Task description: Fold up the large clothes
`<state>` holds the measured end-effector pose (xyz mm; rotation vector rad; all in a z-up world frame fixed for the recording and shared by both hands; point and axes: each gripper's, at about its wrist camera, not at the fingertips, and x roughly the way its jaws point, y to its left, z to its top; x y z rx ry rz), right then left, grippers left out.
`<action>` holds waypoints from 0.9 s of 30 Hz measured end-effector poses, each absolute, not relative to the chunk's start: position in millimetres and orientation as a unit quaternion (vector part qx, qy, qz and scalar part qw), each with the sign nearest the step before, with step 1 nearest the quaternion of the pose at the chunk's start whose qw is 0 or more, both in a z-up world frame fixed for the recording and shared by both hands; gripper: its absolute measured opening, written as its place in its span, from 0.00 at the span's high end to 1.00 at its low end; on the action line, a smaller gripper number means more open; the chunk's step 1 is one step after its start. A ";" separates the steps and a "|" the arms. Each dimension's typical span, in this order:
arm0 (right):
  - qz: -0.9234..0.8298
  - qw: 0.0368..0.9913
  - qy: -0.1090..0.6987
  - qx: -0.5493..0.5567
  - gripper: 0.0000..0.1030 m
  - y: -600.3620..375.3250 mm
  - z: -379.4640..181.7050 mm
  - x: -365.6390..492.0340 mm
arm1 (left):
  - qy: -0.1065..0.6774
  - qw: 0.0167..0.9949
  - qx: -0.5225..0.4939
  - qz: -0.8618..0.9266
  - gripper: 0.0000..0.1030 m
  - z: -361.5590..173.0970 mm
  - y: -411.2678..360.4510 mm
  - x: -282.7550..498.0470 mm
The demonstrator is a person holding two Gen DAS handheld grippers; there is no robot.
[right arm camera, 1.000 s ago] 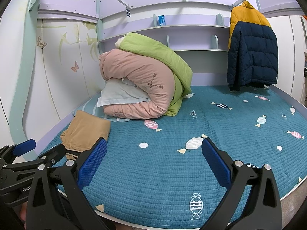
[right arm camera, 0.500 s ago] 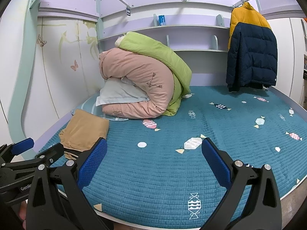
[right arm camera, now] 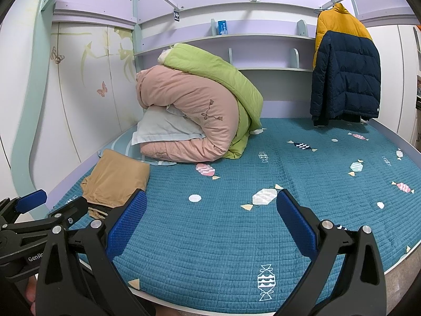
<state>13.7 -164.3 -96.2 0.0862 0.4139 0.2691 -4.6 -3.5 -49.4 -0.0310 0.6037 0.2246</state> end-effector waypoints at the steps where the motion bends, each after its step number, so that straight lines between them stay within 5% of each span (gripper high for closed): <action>1: 0.133 0.969 0.205 0.043 0.07 -164.3 -96.2 13.7 | 0.297 0.948 -0.016 0.110 0.11 -49.2 -3.7 -4.6; 27: 0.134 0.969 0.205 0.043 0.07 -169.0 -96.4 15.3 | 0.299 0.947 -0.018 0.111 0.11 -52.3 -5.9 -8.8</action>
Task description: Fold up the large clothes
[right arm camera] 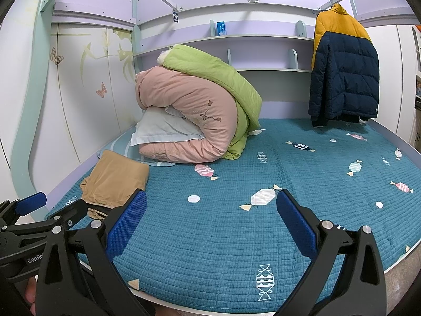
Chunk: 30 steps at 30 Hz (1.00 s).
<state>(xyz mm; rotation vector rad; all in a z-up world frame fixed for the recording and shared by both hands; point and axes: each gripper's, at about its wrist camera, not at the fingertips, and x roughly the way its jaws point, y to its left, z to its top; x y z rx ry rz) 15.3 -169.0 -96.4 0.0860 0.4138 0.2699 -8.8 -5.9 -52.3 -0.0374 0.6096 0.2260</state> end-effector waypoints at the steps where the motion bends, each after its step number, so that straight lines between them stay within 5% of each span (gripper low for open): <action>1: 0.132 0.969 0.205 0.042 0.07 -169.1 -96.5 15.1 | 0.300 0.947 -0.019 0.112 0.11 -52.1 -5.6 -8.4; 30: 0.130 0.968 0.209 0.040 0.07 -175.0 -97.4 16.5 | 0.307 0.944 -0.027 0.116 0.11 -59.2 -16.7 -14.0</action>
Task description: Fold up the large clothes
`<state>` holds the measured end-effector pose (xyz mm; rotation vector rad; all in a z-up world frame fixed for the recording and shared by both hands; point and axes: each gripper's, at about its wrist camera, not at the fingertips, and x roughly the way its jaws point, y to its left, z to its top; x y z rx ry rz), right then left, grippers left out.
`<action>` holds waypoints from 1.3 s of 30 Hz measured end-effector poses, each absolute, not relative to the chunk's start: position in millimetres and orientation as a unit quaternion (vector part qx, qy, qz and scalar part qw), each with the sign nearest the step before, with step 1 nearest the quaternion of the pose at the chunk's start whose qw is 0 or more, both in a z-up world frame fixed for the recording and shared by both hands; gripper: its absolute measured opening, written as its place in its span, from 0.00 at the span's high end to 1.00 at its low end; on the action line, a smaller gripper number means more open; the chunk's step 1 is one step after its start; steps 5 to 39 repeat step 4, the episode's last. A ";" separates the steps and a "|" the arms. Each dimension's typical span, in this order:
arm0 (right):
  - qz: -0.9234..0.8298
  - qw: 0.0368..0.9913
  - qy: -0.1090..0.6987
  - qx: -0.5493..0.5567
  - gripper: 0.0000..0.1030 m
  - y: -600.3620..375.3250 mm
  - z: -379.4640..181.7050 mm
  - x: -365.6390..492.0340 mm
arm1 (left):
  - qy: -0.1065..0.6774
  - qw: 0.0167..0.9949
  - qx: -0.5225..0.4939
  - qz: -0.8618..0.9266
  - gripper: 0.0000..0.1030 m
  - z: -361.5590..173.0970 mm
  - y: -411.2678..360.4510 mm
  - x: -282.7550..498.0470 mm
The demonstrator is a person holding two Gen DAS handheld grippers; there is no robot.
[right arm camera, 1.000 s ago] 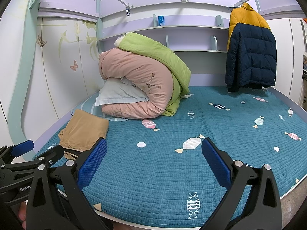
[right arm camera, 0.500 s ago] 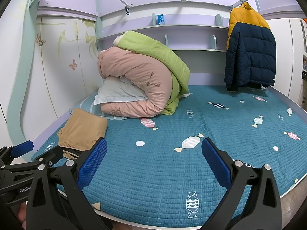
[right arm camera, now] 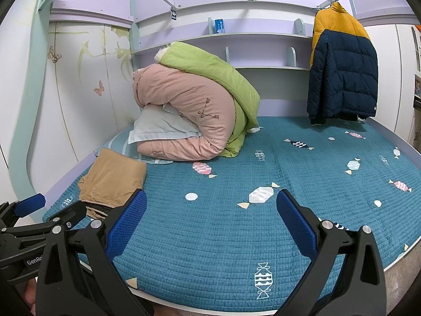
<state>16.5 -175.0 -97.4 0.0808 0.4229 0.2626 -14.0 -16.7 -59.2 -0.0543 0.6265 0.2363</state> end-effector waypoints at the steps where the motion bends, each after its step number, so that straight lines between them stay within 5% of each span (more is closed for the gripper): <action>1: 0.130 0.968 0.210 0.040 0.07 -175.5 -97.8 16.5 | 0.308 0.944 -0.027 0.116 0.11 -58.9 -15.5 -13.2; 39: 0.129 0.968 0.210 0.039 0.07 -176.4 -100.1 16.2 | 0.309 0.944 -0.027 0.116 0.11 -60.2 -15.6 -13.7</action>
